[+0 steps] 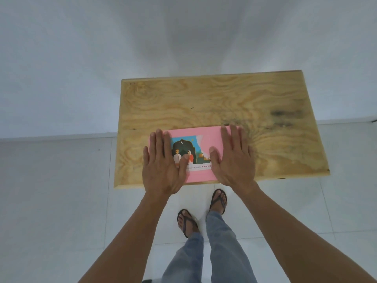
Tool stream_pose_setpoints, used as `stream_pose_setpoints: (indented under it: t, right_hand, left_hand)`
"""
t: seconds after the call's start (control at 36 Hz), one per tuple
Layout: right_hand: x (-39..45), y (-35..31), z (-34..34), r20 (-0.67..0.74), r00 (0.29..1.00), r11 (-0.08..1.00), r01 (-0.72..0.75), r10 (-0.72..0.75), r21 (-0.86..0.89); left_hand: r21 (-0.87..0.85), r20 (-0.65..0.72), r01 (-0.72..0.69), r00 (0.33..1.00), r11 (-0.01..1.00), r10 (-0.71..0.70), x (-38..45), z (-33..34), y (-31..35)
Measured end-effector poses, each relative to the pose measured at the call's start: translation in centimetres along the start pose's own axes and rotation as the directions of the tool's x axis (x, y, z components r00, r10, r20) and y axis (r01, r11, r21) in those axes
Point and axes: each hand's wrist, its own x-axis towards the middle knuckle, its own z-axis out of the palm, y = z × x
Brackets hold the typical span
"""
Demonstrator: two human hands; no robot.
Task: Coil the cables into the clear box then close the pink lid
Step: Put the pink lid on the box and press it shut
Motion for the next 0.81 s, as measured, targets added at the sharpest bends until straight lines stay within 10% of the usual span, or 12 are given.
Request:
stream_pose_setpoints:
  t: [0.81]
  right_hand:
    - [-4.9,1.4,1.6,-0.069,0.997,0.958,0.056,-0.038,0.282]
  left_hand:
    - [-0.148,-0.008,-0.136,0.991,0.98,0.137,-3.0,0.5,-2.7]
